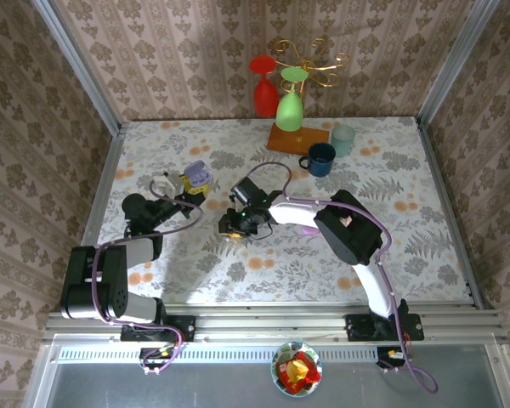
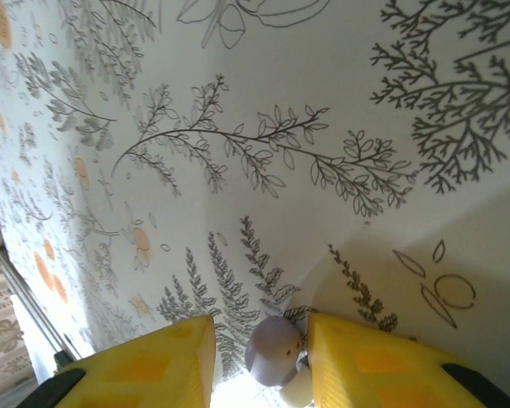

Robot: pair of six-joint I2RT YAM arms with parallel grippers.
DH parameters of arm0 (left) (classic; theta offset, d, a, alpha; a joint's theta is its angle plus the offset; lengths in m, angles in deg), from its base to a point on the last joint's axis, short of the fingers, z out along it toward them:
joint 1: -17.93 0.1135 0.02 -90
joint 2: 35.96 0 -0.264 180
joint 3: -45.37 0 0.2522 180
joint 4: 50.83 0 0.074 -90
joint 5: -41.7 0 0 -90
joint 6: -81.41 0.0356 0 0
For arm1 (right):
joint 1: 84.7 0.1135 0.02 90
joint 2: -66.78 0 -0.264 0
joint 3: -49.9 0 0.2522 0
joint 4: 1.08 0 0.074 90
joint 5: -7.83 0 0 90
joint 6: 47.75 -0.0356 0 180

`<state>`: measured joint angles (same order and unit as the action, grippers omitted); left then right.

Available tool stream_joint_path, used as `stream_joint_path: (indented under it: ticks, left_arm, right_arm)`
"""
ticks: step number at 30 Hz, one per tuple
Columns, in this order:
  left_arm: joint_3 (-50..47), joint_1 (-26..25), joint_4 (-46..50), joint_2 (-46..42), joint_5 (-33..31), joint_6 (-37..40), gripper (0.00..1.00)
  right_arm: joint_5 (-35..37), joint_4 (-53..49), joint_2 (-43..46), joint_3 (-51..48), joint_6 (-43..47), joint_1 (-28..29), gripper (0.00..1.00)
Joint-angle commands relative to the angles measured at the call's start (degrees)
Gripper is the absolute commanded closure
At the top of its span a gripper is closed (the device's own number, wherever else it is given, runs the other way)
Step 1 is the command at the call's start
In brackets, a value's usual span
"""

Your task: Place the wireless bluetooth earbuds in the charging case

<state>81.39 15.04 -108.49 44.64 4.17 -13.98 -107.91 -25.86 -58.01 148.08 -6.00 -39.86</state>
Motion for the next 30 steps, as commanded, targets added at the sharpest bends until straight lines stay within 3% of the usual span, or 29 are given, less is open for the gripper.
stream_joint_path:
  ticks: [1, 7, 22, 30]
  left_arm:
    - [0.8, 0.6, -1.7, -1.1, -0.1, -0.7, 0.69]
    - [0.5, 1.9, -1.7, -0.6, -2.5, -1.2, 0.69]
    - [0.4, 2.3, -1.8, -0.5, -2.3, -1.5, 0.68]
    - [0.3, 2.6, -1.8, -0.2, -3.6, -1.8, 0.68]
  right_arm:
    - [1.0, -7.1, -1.9, 3.4, 4.3, -0.3, 0.65]
    - [3.4, -14.8, -3.0, 7.1, 8.6, 0.1, 0.68]
    - [2.0, -16.9, -5.2, 9.9, 8.8, 0.8, 0.69]
    - [4.1, -17.3, -1.5, 8.8, 11.3, 0.8, 0.60]
